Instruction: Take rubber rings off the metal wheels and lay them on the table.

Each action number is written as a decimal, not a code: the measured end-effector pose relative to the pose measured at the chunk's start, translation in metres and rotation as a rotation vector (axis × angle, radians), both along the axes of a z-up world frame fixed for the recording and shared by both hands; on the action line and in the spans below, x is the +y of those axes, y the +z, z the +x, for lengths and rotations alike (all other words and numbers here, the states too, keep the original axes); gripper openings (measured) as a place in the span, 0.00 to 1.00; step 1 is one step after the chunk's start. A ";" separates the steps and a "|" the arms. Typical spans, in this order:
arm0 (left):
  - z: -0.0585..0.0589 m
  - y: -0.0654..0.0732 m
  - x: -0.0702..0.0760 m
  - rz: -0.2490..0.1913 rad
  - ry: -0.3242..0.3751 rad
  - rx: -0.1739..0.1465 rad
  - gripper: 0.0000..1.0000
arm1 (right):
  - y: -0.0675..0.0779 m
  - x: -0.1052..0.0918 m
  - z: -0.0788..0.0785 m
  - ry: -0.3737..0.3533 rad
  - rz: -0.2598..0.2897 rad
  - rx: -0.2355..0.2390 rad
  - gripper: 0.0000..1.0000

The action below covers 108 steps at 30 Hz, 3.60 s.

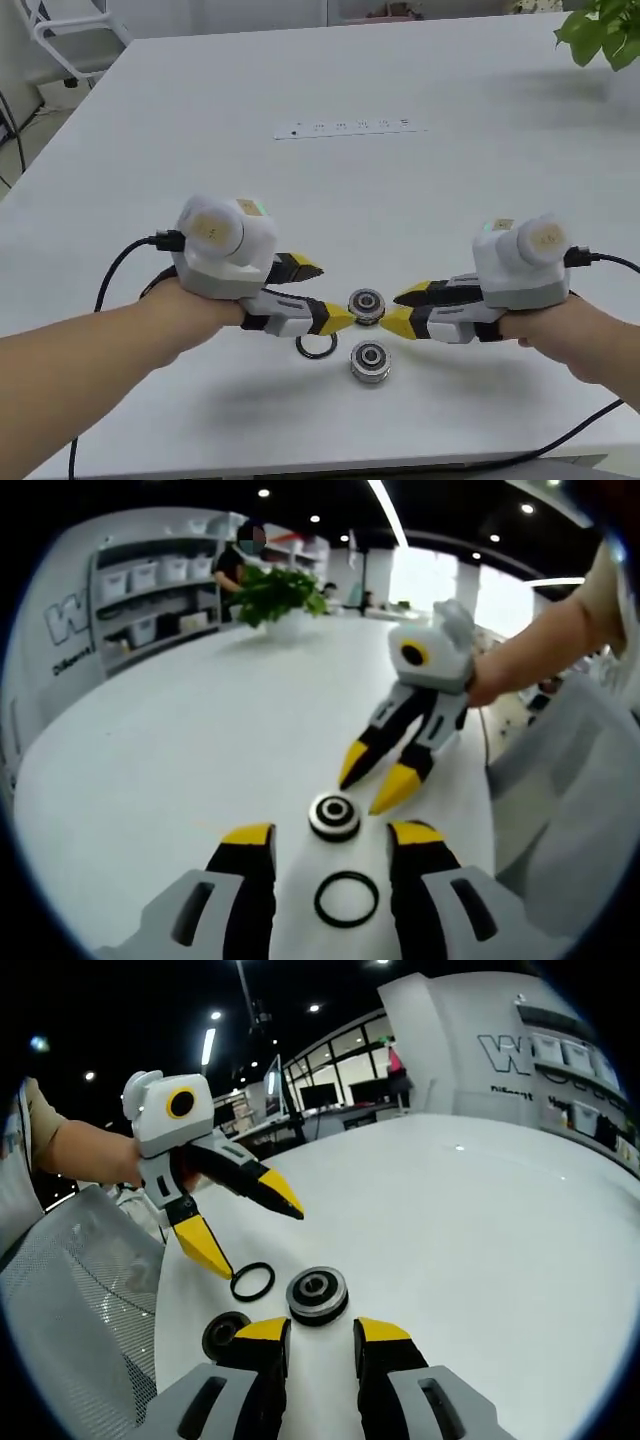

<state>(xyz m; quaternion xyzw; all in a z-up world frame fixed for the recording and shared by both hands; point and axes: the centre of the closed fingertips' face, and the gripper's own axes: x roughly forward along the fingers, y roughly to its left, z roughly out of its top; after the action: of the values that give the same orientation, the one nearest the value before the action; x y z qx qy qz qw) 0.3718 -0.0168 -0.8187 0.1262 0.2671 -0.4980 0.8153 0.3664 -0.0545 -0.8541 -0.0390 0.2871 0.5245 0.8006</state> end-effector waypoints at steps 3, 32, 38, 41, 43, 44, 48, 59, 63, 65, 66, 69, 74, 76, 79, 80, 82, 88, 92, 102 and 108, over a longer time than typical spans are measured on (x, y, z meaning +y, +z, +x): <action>0.001 -0.003 -0.003 0.003 -0.005 0.003 0.44 | -0.001 0.002 0.001 0.003 0.004 -0.005 0.22; 0.005 -0.022 -0.029 0.018 -0.026 0.015 0.23 | -0.006 0.004 0.006 -0.001 0.018 -0.042 0.15; 0.009 -0.024 -0.029 0.040 -0.020 -0.014 0.16 | -0.006 0.004 0.005 0.000 0.012 -0.049 0.14; 0.009 -0.024 -0.029 0.046 -0.019 -0.014 0.15 | -0.006 0.003 0.006 -0.001 0.007 -0.054 0.12; 0.008 -0.024 -0.029 0.052 -0.021 -0.019 0.15 | -0.006 0.002 0.006 -0.014 0.019 -0.036 0.10; 0.009 -0.024 -0.029 0.052 -0.020 -0.019 0.15 | -0.006 0.000 0.006 -0.022 0.023 -0.028 0.08; 0.008 -0.025 -0.029 0.058 -0.013 -0.024 0.14 | -0.006 -0.001 0.005 -0.049 0.033 -0.001 0.02; 0.009 -0.025 -0.028 0.086 -0.018 -0.042 0.13 | -0.002 -0.003 0.004 -0.173 0.135 0.147 0.00; 0.009 -0.025 -0.028 0.089 -0.018 -0.044 0.13 | 0.001 -0.007 0.005 -0.197 0.160 0.170 0.00; 0.009 -0.025 -0.028 0.091 -0.020 -0.046 0.13 | 0.005 -0.007 0.006 -0.213 0.185 0.181 0.00; 0.009 -0.025 -0.028 0.092 -0.019 -0.046 0.13 | 0.008 -0.007 0.007 -0.239 0.213 0.197 0.00; 0.008 -0.025 -0.028 0.096 -0.018 -0.045 0.13 | 0.008 -0.010 0.009 -0.250 0.227 0.215 0.00; 0.007 -0.025 -0.028 0.106 -0.020 -0.046 0.13 | 0.010 -0.007 0.011 -0.269 0.257 0.241 0.00; 0.008 -0.025 -0.028 0.110 -0.017 -0.049 0.13 | 0.011 -0.006 0.012 -0.270 0.261 0.243 0.00; 0.008 -0.025 -0.028 0.114 -0.010 -0.054 0.12 | 0.012 -0.004 0.013 -0.267 0.254 0.230 0.00; 0.008 -0.025 -0.028 0.114 -0.008 -0.053 0.12 | 0.012 -0.003 0.012 -0.277 0.258 0.240 0.00; 0.008 -0.025 -0.028 0.114 -0.004 -0.051 0.12 | 0.013 -0.003 0.012 -0.287 0.259 0.248 0.00; 0.008 -0.025 -0.029 0.120 0.003 -0.055 0.12 | 0.014 0.001 0.009 -0.246 0.237 0.221 0.00; 0.008 -0.025 -0.029 0.122 0.007 -0.053 0.12 | 0.014 0.004 0.007 -0.227 0.222 0.213 0.00; 0.008 -0.025 -0.028 0.128 0.003 -0.057 0.12 | 0.017 0.009 0.003 -0.218 0.228 0.216 0.00; 0.007 -0.025 -0.029 0.128 0.000 -0.058 0.12 | 0.031 0.021 -0.001 -0.186 0.312 0.233 0.00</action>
<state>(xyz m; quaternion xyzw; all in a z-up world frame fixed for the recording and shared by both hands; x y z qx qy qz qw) 0.3785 -0.0458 -0.8434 0.1925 0.2747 -0.4757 0.8131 0.3658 -0.0337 -0.8227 0.1731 0.2954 0.4873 0.8033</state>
